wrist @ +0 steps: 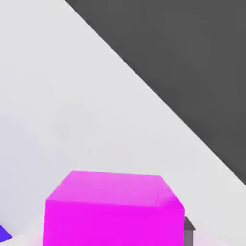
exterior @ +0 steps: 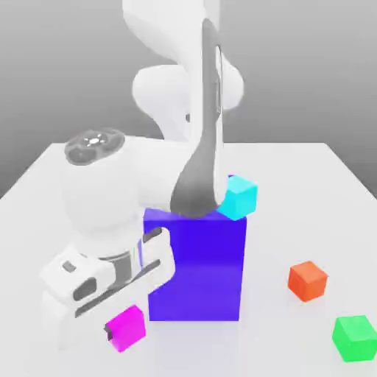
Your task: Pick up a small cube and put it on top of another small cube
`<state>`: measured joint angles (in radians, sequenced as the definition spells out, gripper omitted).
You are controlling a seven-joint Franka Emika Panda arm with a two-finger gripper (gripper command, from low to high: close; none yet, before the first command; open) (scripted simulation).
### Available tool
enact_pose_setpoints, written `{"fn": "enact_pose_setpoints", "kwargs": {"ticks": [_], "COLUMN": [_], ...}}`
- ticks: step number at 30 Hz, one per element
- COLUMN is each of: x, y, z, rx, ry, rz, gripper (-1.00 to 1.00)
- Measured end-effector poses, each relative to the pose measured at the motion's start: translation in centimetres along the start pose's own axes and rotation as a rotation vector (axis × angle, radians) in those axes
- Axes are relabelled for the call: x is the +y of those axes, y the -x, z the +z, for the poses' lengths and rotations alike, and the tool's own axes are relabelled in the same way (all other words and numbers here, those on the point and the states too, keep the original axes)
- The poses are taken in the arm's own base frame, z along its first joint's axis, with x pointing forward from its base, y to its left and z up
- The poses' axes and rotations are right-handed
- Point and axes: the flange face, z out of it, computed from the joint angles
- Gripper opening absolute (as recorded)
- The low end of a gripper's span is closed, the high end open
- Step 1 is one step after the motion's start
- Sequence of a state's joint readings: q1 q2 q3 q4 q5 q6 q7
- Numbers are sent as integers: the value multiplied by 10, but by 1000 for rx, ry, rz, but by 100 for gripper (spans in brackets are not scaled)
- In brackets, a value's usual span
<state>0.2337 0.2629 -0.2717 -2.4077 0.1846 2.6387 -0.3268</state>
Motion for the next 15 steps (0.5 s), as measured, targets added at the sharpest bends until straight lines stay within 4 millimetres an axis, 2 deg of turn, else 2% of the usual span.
{"fn": "enact_pose_setpoints", "kwargs": {"ticks": [4,8,10,11,12,13,15], "x": [-99,-202,-253,-279,-294,-302,-302], "y": [-13,-5,3,6,9,11,11], "z": [-8,-17,-9,4,20,30,30], "rx": [-4,-3,0,2,4,4,4], "ry": [2,11,17,21,23,23,23], "rz": [-157,-316,-397,-438,-464,-476,-476], "gripper": [-100,-100,-100,-100,-100,100,100]}}
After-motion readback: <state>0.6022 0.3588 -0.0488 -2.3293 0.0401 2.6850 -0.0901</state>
